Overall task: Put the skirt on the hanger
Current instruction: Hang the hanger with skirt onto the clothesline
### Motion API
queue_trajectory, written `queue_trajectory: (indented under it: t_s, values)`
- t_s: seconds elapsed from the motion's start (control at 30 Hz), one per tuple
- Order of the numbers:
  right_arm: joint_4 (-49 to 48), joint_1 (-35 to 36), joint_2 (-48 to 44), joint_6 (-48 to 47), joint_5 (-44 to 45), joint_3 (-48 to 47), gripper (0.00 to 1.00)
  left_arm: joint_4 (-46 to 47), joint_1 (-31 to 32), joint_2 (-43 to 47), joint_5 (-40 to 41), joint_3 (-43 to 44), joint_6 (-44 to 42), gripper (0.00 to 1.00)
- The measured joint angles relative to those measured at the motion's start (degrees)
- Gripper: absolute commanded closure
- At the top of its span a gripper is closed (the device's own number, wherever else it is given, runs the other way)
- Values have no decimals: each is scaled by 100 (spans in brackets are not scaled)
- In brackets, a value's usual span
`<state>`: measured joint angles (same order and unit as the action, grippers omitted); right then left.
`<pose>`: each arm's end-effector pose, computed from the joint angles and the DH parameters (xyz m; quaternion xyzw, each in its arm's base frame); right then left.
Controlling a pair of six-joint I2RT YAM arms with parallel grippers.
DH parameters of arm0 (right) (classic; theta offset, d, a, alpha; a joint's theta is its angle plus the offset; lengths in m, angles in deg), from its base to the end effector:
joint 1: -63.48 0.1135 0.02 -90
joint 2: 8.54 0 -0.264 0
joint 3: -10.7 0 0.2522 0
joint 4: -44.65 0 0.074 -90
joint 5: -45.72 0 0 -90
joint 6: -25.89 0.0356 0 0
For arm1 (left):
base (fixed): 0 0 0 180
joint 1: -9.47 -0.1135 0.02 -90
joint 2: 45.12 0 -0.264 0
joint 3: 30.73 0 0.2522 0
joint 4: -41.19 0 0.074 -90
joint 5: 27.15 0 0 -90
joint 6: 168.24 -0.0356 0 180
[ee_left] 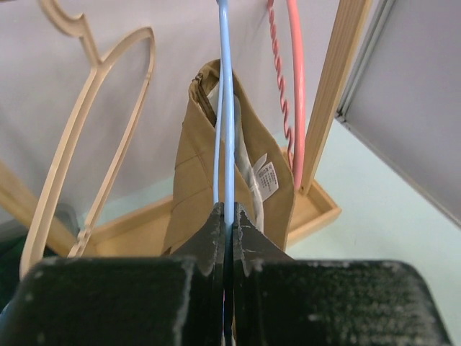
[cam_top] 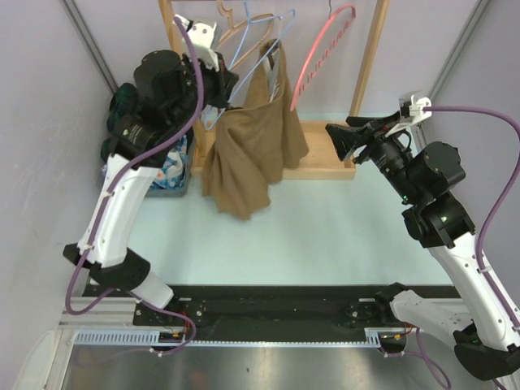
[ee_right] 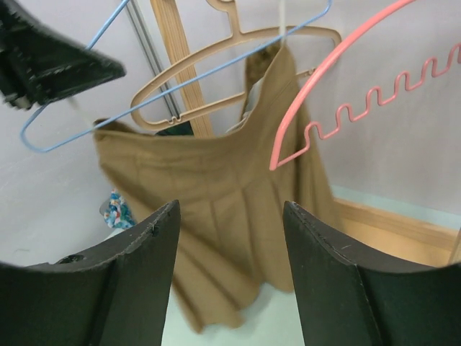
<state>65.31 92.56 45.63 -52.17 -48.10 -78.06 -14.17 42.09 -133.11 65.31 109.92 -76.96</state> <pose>0.1556 0.0893 0.4971 -0.1177 0.6050 0.2950 0.7301 0.2309 -0.1460 0.5727 0.1811 0.7005 -0.1863 0.6646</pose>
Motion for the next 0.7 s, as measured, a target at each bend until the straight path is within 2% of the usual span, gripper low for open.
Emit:
queue_trajectory:
  t_s: [0.23, 0.43, 0.7]
  values:
    - [216, -4, -149, 76, 13, 205, 38, 579, 0, -922, -2, 601, 234, 100]
    - [273, 2, -236, 251, -13, 398, 39, 1307, 0, -1537, 39, 636, 472, 100]
    - [275, 151, -348, 409, -9, 562, 39, 1729, -2, -2511, 46, 1156, 612, 100]
